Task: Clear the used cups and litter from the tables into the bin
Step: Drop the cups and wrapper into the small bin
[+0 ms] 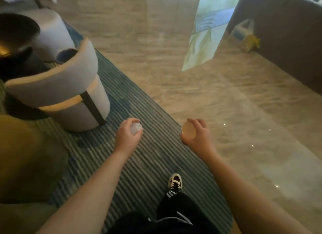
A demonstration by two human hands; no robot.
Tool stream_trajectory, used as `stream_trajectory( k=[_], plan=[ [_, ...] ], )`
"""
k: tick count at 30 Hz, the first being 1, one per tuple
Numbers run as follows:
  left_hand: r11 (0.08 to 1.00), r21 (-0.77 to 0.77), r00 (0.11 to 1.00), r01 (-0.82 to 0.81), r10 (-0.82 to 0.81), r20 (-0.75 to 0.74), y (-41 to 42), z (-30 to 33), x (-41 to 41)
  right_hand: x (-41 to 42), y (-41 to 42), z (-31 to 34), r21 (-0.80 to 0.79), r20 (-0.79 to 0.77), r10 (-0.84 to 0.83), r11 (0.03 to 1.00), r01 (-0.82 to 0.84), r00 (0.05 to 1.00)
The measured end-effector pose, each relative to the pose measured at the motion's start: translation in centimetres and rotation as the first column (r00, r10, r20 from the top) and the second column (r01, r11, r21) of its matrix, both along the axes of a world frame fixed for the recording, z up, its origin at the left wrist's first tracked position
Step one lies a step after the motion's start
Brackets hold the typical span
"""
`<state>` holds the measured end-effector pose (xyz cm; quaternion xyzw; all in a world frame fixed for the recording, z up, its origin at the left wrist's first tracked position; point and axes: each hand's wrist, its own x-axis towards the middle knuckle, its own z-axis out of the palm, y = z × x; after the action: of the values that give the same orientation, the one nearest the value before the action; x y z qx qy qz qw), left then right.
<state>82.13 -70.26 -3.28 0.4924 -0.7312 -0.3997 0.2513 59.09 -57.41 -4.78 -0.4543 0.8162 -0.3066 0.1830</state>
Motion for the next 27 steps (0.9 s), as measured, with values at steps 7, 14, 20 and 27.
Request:
stream_trajectory(
  k=[7, 14, 20, 27],
  plan=[
    [0.972, 0.027, 0.972, -0.233, 0.233, -0.006, -14.5, 1.4, -9.8, -12.8, -18.8, 1.6, 0.006, -0.018, 0.141, 0.990, -0.141, 0.990],
    [0.920, -0.030, 0.920, -0.392, 0.391, -0.026, -30.2, -0.6, -14.2, -18.3, -38.9, 0.2, -0.052, -0.036, 0.295, 0.954, -0.296, 0.955],
    [0.871, -0.010, 0.869, -0.491, 0.489, -0.069, -49.6, -3.5, -17.1, -20.6, -62.2, 0.9, -0.034, -0.078, 0.473, 0.878, -0.477, 0.877],
    [0.801, 0.012, 0.799, -0.599, 0.598, -0.057, -68.4, -2.0, -17.4, -20.6, -86.5, 4.1, -0.045, -0.093, 0.598, 0.796, -0.604, 0.796]
  ],
)
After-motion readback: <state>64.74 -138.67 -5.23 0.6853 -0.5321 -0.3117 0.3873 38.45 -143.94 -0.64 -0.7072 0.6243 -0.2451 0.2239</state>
